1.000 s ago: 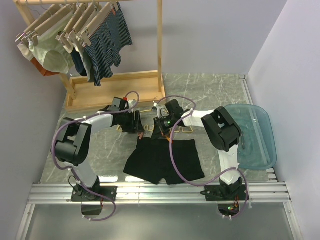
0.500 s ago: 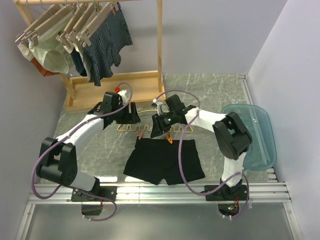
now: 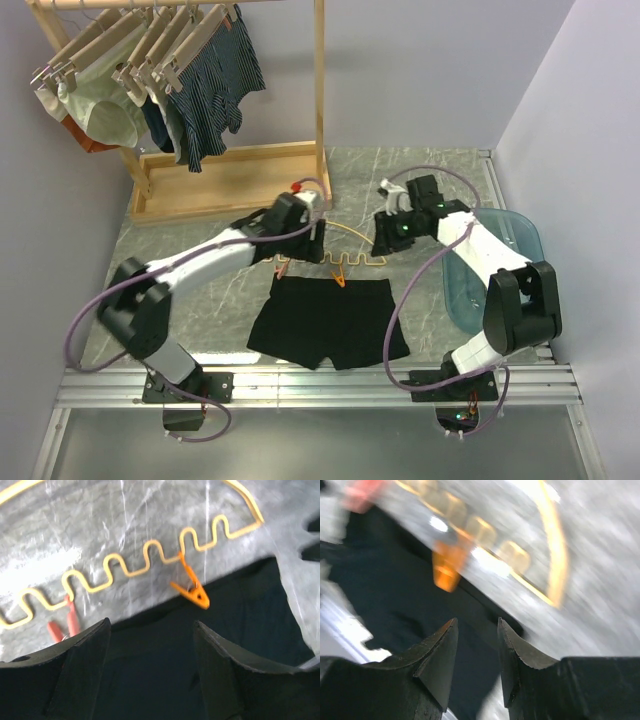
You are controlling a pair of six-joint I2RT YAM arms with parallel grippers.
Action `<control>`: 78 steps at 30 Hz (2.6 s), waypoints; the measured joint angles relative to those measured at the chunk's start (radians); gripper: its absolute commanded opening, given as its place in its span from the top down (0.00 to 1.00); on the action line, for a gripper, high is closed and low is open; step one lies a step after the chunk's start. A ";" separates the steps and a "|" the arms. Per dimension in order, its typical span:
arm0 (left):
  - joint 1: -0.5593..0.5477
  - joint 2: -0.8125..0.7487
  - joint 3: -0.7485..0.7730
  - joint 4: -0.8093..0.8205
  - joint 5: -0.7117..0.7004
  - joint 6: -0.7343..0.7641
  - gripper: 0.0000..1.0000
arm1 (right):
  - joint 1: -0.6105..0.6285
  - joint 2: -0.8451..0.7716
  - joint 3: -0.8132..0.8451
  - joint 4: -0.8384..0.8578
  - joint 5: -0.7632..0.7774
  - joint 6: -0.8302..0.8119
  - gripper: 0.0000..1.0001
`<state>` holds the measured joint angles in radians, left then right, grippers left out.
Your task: Clip the underwear to the hanger
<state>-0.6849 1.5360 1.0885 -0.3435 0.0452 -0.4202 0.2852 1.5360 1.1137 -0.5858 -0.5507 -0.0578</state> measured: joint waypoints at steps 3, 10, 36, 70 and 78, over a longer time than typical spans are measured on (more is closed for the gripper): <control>-0.066 0.141 0.161 -0.082 -0.100 -0.059 0.32 | -0.067 0.000 -0.034 -0.075 0.064 -0.043 0.55; -0.132 0.369 0.369 -0.230 -0.175 -0.169 0.30 | -0.109 -0.002 -0.088 -0.169 0.151 -0.098 0.54; -0.169 0.551 0.504 -0.371 -0.137 -0.317 0.26 | -0.135 -0.002 -0.116 -0.179 0.130 -0.158 0.54; -0.161 0.622 0.581 -0.403 -0.137 -0.333 0.70 | -0.135 0.011 -0.116 -0.201 0.085 -0.213 0.53; -0.154 0.622 0.581 -0.402 -0.136 -0.327 0.95 | -0.135 0.039 -0.114 -0.224 0.059 -0.236 0.52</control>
<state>-0.8394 2.1578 1.6691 -0.7460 -0.0906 -0.7475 0.1497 1.5745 0.9993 -0.8093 -0.4919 -0.2939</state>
